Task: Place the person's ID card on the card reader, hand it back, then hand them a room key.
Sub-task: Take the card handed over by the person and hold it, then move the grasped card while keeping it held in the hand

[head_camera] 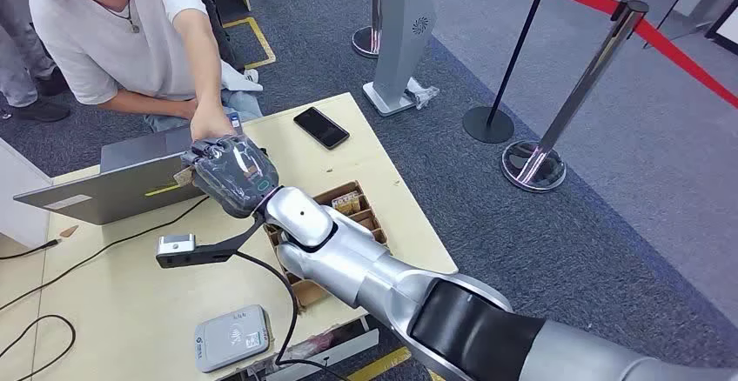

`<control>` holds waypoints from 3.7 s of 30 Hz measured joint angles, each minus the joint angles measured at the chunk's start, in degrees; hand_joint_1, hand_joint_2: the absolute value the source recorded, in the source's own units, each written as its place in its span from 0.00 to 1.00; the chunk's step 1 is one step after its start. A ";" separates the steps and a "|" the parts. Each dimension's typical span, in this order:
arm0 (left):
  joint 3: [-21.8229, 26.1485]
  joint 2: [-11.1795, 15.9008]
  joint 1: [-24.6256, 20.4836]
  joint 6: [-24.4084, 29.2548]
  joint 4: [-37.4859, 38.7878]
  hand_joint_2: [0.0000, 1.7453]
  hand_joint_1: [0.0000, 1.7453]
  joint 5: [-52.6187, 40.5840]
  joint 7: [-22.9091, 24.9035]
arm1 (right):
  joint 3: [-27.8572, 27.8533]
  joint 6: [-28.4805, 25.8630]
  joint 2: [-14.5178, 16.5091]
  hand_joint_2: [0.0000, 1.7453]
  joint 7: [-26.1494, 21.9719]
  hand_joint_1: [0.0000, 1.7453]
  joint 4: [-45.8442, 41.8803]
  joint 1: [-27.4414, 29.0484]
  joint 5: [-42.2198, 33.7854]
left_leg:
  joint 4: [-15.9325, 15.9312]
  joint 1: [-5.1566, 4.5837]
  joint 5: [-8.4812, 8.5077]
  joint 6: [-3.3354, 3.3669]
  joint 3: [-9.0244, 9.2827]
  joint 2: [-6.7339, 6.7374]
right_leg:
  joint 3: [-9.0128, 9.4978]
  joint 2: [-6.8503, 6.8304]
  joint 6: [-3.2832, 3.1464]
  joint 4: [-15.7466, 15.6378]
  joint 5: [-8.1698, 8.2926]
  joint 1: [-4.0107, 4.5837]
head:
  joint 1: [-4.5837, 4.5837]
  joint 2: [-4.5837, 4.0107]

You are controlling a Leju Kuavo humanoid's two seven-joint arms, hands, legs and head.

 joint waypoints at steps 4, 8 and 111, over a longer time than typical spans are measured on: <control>0.00 0.00 0.00 -0.03 0.00 0.00 0.00 0.01 0.00 | 0.05 0.00 0.01 1.00 0.00 1.00 0.02 0.00 -0.01 | 0.00 0.00 0.00 0.00 0.00 0.00 | 0.00 0.00 0.00 0.00 0.00 0.00 | 0.00 0.00; 0.00 0.00 0.00 -0.15 0.00 0.00 0.00 0.11 0.18 | 0.12 0.17 0.08 1.00 -0.14 1.00 0.02 0.00 -0.32 | 0.00 0.00 0.00 0.00 0.00 0.00 | 0.00 0.00 0.00 0.00 0.00 0.00 | 0.00 0.00; 4.17 -0.16 -0.65 -2.50 0.02 0.00 0.00 1.90 -4.20 | 28.56 29.48 -0.48 1.00 14.00 1.00 8.90 3.92 -30.05 | 0.00 0.00 0.00 0.00 0.03 0.02 | 0.02 0.01 0.00 -0.01 0.00 0.00 | 0.00 0.00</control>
